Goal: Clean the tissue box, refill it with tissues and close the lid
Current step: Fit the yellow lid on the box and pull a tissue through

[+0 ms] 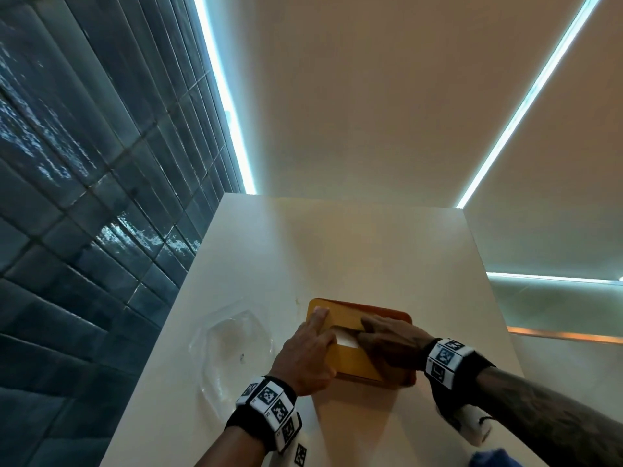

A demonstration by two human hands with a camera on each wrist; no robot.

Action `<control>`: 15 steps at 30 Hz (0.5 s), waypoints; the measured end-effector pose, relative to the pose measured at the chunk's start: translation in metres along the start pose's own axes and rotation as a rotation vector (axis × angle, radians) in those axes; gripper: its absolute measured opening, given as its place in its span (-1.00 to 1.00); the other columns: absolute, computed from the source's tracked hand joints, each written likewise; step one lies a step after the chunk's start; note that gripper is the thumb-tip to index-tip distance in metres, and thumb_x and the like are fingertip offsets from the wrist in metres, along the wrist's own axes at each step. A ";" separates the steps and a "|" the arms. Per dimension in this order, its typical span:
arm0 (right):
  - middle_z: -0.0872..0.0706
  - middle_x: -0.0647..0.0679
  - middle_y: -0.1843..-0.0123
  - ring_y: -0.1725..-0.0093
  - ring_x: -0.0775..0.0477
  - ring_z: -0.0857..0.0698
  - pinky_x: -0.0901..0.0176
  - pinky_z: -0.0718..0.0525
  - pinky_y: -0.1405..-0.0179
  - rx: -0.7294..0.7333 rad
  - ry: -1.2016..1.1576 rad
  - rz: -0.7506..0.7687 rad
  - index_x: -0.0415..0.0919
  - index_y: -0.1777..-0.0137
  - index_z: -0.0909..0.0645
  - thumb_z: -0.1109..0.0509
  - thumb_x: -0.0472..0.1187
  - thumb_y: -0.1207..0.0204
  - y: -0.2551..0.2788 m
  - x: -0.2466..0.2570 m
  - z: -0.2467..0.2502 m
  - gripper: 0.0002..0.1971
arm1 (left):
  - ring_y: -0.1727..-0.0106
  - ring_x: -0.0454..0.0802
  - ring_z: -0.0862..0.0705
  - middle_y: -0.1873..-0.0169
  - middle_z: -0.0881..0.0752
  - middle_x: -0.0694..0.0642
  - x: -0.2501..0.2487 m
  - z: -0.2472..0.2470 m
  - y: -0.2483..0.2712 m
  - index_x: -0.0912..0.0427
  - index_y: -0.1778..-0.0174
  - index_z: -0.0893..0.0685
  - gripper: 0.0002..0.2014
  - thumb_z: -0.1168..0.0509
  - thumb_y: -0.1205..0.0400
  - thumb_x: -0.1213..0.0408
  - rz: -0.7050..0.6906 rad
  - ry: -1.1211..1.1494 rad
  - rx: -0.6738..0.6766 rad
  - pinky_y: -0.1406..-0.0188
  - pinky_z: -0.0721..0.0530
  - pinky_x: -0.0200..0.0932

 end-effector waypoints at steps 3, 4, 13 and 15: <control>-0.50 -0.19 -0.24 -0.18 -0.22 -0.52 0.03 -0.46 0.09 -0.005 -0.024 -0.021 -0.23 -0.12 -0.64 -0.17 -0.16 -0.66 -0.004 0.004 0.007 -0.75 | -0.61 0.16 -0.25 -0.68 -0.02 0.07 0.000 -0.002 0.000 0.05 -0.19 -0.52 -0.57 -0.46 -0.42 0.17 0.003 0.001 0.003 -0.31 -0.62 0.05; -0.52 -0.19 -0.22 -0.16 -0.21 -0.52 0.05 -0.41 0.12 0.000 -0.026 -0.031 -0.25 -0.08 -0.67 -0.19 -0.16 -0.65 -0.007 0.006 0.011 -0.75 | -0.62 0.15 -0.24 -0.68 -0.02 0.07 0.000 -0.002 0.000 0.05 -0.19 -0.52 -0.57 -0.46 -0.42 0.17 0.005 0.001 0.006 -0.31 -0.62 0.06; -0.57 -0.05 -0.01 0.01 -0.08 -0.50 0.06 -0.46 0.18 -0.195 -0.242 -0.066 -0.07 0.21 -0.65 -0.35 -0.20 -0.44 -0.003 0.008 0.010 -0.94 | -0.65 0.15 -0.18 -0.69 0.01 0.07 0.001 -0.001 0.000 0.04 -0.25 -0.50 -0.51 -0.48 -0.43 0.13 0.015 0.004 0.020 -0.38 -0.58 0.09; -0.58 -0.07 0.10 0.16 -0.09 -0.54 0.06 -0.52 0.25 -0.316 -0.446 -0.130 -0.07 0.34 -0.59 -0.41 -0.30 -0.35 0.000 0.005 0.007 -0.87 | -0.64 0.15 -0.21 -0.69 0.01 0.07 0.001 -0.001 0.000 0.03 -0.25 -0.49 -0.50 -0.48 -0.42 0.14 0.016 0.005 0.021 -0.35 -0.60 0.09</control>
Point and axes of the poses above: each hand's wrist, its own y-axis away from the middle knuckle, its own z-axis out of the back of the hand, x = y × z, the point moved 2 cm from there along -y, towards the middle knuckle
